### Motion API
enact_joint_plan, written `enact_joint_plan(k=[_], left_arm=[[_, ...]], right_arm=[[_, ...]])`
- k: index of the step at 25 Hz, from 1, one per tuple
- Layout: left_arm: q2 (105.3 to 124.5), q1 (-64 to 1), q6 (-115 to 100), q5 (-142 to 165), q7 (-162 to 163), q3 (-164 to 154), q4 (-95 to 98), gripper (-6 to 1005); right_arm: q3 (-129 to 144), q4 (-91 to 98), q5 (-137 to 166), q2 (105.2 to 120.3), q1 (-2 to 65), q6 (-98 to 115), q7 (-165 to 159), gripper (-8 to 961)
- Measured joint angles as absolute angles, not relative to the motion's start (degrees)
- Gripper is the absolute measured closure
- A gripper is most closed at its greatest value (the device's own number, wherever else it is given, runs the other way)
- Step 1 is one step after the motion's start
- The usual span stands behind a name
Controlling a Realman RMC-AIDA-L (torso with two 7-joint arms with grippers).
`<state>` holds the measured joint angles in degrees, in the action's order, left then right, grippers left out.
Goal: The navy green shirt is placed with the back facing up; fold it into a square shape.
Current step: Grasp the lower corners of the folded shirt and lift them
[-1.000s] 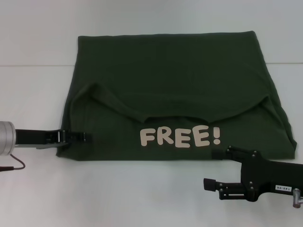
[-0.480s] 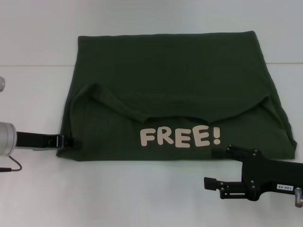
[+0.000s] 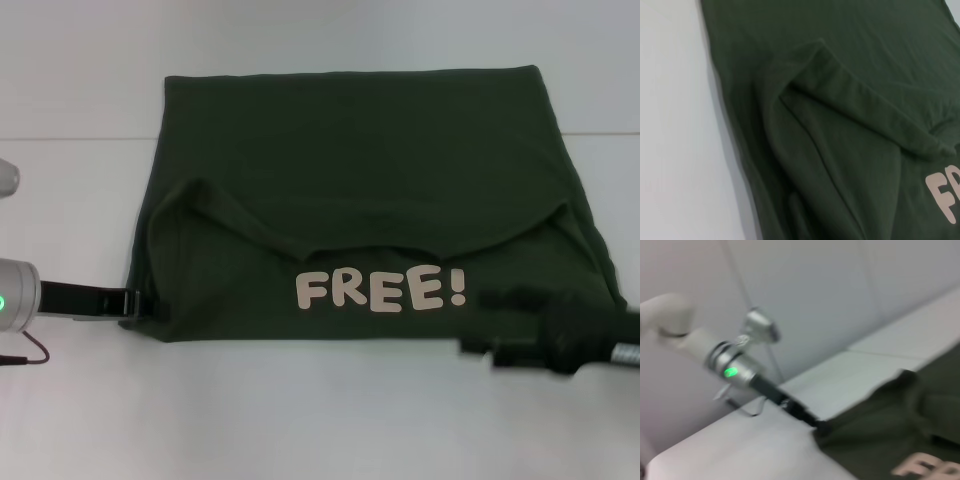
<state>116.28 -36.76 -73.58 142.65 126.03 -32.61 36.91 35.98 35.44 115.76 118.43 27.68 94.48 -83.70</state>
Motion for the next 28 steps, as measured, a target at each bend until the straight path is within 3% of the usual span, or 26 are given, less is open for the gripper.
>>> enact_joint_plan(k=[4, 8, 10, 13, 28], left_arm=[[116.28, -36.8, -73.6, 142.7, 126.0, -33.0, 36.9, 977], [116.24, -37.0, -73.7, 142.6, 126.0, -32.9, 36.9, 986], [116.12, -37.1, -73.8, 142.6, 126.0, -32.8, 36.9, 986], [116.05, -37.2, -73.8, 142.6, 126.0, -32.9, 37.0, 985], [116.02, -37.4, -73.9, 142.6, 125.9, -32.9, 37.1, 986]], right_arm=[[36.2, 46.5, 117.2, 116.78, 27.4, 92.8, -105.2, 60], [36.8, 55.4, 123.8, 113.07, 29.0, 94.7, -124.0, 90], [36.5, 56.4, 129.6, 110.24, 31.3, 95.2, -133.8, 99], [35.5, 55.9, 136.8, 107.95, 34.1, 95.7, -141.4, 102], [39.8, 43.6, 151.7, 109.33, 40.6, 84.3, -143.8, 105]])
